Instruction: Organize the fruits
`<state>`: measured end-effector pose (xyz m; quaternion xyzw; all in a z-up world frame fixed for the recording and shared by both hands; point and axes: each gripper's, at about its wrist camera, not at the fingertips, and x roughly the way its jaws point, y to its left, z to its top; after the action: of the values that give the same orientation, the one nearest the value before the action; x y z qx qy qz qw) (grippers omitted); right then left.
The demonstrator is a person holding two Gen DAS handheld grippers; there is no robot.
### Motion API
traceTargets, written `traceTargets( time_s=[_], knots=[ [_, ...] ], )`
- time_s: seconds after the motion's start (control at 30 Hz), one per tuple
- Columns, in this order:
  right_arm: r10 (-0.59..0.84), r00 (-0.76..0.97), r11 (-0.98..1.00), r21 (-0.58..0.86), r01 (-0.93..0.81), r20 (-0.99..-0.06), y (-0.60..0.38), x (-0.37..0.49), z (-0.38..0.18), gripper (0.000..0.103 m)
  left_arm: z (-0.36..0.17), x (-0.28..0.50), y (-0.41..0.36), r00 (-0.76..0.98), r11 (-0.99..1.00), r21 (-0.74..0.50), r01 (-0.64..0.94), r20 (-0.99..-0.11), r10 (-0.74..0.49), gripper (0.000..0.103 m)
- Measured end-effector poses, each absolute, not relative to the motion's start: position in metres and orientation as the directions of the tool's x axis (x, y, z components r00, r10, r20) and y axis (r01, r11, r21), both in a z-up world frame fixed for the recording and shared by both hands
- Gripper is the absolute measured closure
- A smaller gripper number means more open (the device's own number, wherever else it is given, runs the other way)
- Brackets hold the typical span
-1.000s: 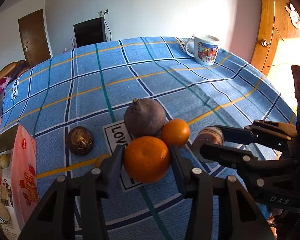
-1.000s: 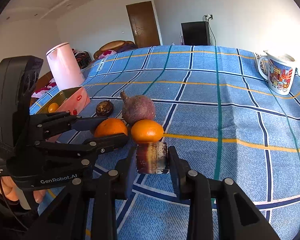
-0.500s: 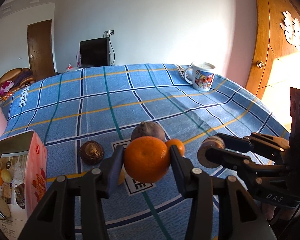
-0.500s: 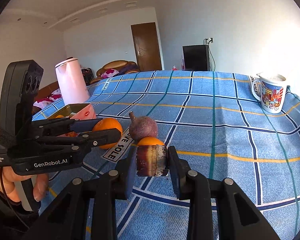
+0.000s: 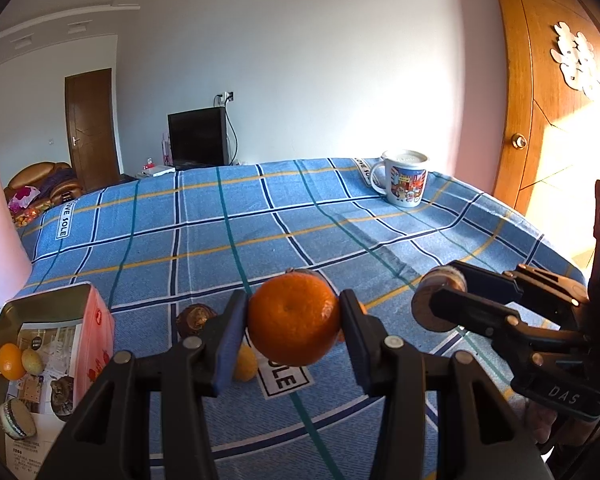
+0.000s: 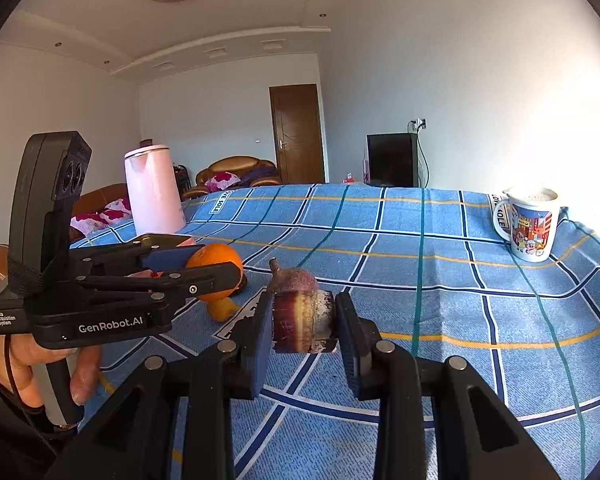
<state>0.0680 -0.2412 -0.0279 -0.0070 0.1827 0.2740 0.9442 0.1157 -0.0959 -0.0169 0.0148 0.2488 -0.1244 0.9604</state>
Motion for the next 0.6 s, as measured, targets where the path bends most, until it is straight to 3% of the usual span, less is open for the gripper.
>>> traceTargets(
  time_s=[0.6],
  knots=[
    [0.519,0.827,0.851,0.048,-0.522,-0.217,-0.247,0.046,-0.022,0.071,-0.01,0.101,-0.093,0.886,0.974,-0.022,0.227,-0.411,-0.215,0.055]
  ],
)
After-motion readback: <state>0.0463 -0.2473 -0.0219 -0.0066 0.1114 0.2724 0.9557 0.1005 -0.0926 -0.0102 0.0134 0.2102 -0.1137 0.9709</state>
